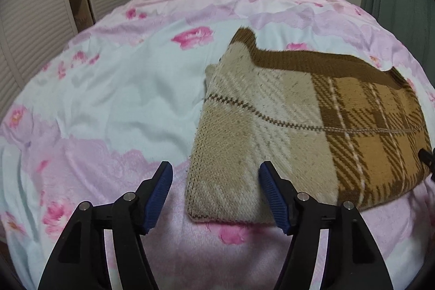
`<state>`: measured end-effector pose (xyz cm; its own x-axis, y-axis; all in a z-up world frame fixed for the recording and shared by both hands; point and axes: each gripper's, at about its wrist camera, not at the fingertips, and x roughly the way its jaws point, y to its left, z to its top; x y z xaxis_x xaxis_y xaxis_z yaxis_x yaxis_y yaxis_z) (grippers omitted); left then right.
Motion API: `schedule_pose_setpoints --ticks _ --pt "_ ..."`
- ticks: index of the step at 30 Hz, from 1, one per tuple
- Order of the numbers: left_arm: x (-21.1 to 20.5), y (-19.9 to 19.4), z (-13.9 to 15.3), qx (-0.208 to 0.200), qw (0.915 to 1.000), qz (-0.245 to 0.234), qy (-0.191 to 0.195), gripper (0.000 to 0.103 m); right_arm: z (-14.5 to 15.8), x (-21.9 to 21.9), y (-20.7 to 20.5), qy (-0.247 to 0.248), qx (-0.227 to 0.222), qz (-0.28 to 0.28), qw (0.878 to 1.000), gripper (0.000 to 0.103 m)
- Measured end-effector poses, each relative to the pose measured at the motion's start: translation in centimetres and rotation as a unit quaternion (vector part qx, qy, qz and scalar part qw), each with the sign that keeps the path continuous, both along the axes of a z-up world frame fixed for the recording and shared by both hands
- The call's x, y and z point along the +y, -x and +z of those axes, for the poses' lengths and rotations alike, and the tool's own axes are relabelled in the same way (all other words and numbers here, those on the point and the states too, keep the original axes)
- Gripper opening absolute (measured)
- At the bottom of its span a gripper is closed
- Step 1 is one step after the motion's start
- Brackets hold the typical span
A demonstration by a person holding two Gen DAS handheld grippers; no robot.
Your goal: Fold small clothes
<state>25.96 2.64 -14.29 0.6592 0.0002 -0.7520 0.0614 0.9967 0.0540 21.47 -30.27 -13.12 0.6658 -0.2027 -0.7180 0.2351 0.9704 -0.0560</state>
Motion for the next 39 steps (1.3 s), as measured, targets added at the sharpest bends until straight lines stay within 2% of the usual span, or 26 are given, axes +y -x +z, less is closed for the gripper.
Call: schedule_pose_setpoints --ticks 9,18,23,32,39 --pt "-1.1 3.9 3.2 -0.023 0.9992 -0.022 0.025 0.066 2.6 -1.0 5.7 -0.058 -0.046 -0.013 0.997 0.073" --pt "-1.7 7.8 3.5 -0.013 0.9989 -0.034 0.031 0.066 1.6 -1.3 9.8 -0.092 -0.037 -0.018 0.995 0.074" --pt "-1.6 9.0 3.1 -0.011 0.999 -0.034 0.028 0.066 1.4 -1.3 10.1 -0.102 -0.031 -0.019 0.994 0.074" --pt "-1.1 9.4 3.1 -0.017 0.9989 -0.028 0.033 0.066 2.1 -0.5 9.8 -0.109 -0.048 -0.013 0.993 0.075" --pt "-2.3 7.5 3.3 -0.027 0.9984 -0.031 0.038 0.066 0.2 -1.9 7.1 -0.196 -0.049 -0.031 0.979 0.075"
